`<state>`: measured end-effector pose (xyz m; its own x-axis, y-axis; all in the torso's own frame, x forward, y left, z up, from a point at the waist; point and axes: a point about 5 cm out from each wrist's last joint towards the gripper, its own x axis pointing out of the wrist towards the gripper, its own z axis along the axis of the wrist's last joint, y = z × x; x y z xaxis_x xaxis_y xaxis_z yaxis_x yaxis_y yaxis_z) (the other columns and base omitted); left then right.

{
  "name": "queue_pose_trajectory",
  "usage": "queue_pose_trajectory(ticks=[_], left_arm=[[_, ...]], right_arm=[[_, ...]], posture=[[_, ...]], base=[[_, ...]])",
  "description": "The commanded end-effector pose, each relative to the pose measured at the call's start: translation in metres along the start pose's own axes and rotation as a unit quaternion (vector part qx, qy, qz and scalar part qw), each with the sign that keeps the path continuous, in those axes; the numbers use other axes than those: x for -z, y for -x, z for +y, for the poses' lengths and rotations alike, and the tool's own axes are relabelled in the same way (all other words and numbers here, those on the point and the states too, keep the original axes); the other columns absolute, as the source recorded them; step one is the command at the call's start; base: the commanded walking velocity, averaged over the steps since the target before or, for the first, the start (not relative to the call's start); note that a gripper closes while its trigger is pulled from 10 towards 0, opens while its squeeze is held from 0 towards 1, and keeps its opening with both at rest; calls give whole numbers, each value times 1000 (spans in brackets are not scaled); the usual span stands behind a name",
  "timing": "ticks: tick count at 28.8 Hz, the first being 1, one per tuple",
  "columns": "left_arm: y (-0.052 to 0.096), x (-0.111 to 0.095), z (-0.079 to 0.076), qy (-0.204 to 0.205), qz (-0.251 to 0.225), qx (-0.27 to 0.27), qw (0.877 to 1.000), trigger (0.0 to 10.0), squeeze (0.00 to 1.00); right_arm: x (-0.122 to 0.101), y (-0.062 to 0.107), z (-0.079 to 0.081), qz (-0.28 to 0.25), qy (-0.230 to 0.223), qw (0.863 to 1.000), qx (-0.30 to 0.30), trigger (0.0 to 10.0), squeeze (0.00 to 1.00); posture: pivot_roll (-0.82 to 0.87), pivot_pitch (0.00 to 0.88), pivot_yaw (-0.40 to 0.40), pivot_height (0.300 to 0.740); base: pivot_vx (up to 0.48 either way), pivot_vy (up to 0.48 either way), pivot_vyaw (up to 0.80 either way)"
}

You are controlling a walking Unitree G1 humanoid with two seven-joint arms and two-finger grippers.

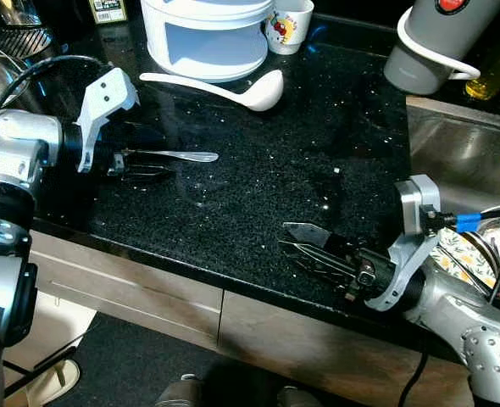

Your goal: Kitchen organization

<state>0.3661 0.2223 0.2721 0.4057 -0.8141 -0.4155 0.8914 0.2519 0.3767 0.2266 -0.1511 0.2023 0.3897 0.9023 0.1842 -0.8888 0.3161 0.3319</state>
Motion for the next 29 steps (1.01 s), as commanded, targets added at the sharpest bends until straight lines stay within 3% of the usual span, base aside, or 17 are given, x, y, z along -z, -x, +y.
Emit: queue_pose_trajectory(ticks=[1,2,10,22,24,26,27,29], left_arm=[[1,10,-5,9,47,31,998,7922,0],[2,16,-9,16,68,48,996,0,0],[14,32,-20,57,133,111,983,0,0],[23,35,-20,69,145,99,982,0,0],[24,34,-18,71,136,88,984,0,0],[25,26,-8,73,81,18,994,0,0],[25,26,-8,73,81,18,994,0,0],[30,13,6,72,19,-64,995,0,0]], right_arm=[[1,0,0,1,-1,1000,2,10000,0],[0,0,-1,1,0,1000,4,10000,0],[0,1,-4,7,3,1000,15,10000,0],[-1,1,-8,11,7,1000,24,10000,0],[-1,1,-9,10,7,1000,27,10000,0],[-4,0,-14,-7,9,999,45,10000,0],[-4,0,-14,-7,9,999,45,10000,0],[-7,-1,-19,-38,6,997,63,10000,0]], posture=[[-62,166,-28,740],[-62,166,-27,740],[-64,168,-26,740],[-58,164,-29,740],[-57,163,-29,740],[-54,157,-22,740],[-54,157,-22,740],[-48,152,-12,740]], base=[[0,0,0],[0,0,0],[0,0,0],[0,0,0],[0,0,0],[0,0,0],[0,0,0],[0,0,0]])
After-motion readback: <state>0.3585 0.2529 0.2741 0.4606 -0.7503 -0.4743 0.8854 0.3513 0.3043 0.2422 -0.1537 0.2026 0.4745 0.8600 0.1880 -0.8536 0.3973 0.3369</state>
